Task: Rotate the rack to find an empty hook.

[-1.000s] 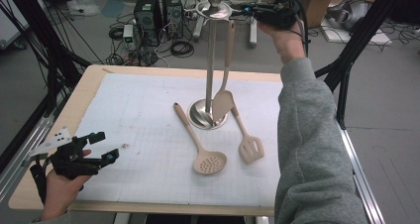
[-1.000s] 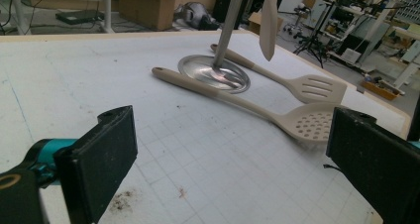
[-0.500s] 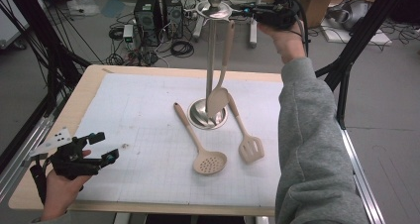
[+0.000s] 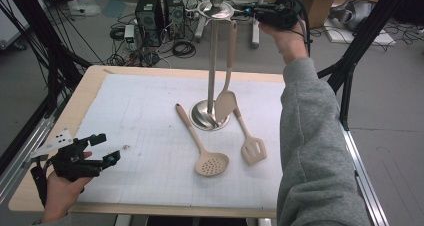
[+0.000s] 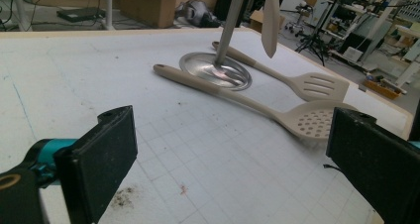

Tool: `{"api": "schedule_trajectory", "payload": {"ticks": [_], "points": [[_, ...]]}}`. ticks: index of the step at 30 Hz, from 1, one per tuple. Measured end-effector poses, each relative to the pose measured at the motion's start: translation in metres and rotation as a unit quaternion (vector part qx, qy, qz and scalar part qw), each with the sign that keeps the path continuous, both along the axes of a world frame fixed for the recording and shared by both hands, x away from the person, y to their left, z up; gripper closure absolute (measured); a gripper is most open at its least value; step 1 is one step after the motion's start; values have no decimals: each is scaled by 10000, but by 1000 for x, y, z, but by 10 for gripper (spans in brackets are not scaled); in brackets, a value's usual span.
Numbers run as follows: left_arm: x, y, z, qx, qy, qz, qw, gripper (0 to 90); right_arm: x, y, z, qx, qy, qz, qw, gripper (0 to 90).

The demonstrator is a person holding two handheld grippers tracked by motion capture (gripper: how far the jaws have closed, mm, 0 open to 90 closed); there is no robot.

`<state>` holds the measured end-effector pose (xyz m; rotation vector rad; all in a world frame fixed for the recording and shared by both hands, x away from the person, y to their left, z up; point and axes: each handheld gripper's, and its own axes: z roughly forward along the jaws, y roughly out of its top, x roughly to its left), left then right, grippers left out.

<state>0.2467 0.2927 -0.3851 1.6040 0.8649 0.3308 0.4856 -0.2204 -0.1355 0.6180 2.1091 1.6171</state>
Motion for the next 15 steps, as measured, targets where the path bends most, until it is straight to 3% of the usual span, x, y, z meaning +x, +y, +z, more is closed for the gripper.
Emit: {"api": "schedule_trajectory", "payload": {"ticks": [15], "points": [[1,0,-1,11,22,3,10000,60,-7,-2,-1,-28,-88,54,9999,899]]}}
